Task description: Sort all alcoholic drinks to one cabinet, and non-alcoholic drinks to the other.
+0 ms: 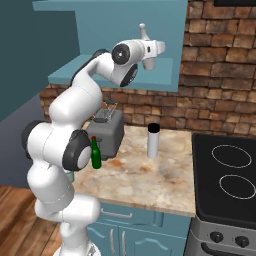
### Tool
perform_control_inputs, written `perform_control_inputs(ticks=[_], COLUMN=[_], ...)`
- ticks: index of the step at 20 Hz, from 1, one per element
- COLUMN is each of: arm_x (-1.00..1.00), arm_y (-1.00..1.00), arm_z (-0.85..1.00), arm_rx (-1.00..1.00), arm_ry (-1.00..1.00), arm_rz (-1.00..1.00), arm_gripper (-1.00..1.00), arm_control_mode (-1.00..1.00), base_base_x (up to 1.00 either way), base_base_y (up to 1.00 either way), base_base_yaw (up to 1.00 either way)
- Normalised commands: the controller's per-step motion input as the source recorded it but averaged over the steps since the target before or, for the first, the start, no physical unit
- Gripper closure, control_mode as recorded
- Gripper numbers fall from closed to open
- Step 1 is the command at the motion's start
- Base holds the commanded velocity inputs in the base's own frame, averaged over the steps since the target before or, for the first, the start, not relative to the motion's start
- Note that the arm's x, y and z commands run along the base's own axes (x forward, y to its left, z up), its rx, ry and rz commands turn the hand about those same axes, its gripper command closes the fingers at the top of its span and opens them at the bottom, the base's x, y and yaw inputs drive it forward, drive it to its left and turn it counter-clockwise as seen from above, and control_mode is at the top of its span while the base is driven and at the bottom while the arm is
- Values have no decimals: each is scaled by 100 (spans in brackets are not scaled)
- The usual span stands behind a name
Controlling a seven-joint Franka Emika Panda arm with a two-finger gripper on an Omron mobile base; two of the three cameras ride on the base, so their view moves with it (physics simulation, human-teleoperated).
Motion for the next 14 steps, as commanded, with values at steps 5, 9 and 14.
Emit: perform_control_inputs(ticks=[5, 9, 14], arm_x=[11, 8, 0], arm_y=[0, -6, -15], arm_z=[-19, 0, 0], arm_rx=[2, 3, 5], arm_ry=[0, 0, 0], arm_rz=[-3, -4, -1], arm_gripper=[-100, -100, -100], arm_control_mode=[-100, -100, -100], base_base_x=[0, 0, 0], base_base_y=[0, 0, 0], base_base_yaw=[0, 0, 0])
